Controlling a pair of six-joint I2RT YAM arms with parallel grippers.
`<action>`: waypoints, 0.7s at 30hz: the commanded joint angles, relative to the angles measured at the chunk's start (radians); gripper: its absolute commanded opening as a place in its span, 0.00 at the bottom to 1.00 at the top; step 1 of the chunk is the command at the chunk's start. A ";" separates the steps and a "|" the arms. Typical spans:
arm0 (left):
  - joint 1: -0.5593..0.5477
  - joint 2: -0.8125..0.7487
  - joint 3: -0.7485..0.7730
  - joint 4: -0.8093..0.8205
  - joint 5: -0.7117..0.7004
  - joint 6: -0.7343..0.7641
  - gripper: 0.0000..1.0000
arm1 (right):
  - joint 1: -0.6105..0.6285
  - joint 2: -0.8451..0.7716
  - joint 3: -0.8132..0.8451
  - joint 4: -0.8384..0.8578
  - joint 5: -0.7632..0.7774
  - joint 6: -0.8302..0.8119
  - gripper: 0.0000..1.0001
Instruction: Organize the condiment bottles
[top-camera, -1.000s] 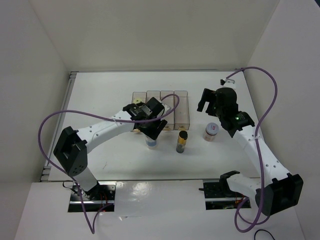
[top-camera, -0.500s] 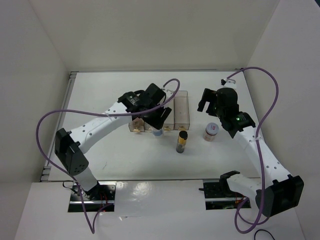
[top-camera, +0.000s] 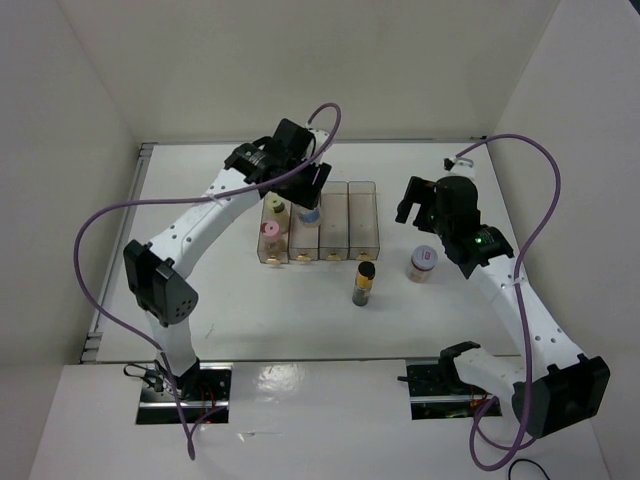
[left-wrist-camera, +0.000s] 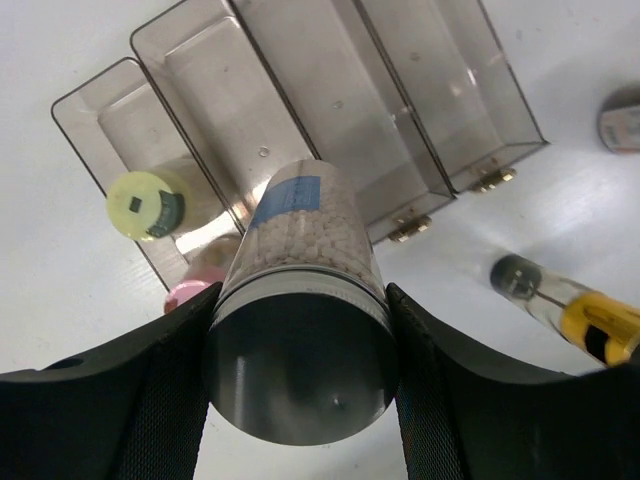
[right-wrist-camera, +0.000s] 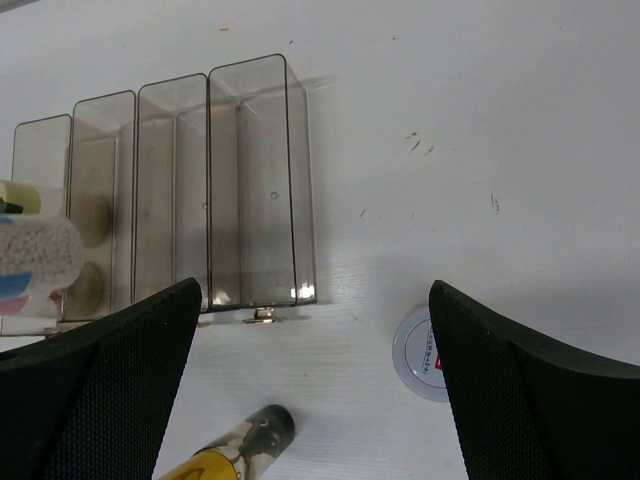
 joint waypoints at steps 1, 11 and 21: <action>0.031 0.050 0.087 0.045 -0.019 0.033 0.66 | -0.015 -0.022 0.010 0.013 -0.022 0.007 0.99; 0.085 0.171 0.144 0.086 0.002 0.051 0.66 | -0.015 -0.022 0.010 0.032 -0.056 0.007 0.99; 0.094 0.253 0.163 0.106 -0.013 0.040 0.66 | -0.015 -0.002 0.069 0.013 -0.094 -0.020 0.99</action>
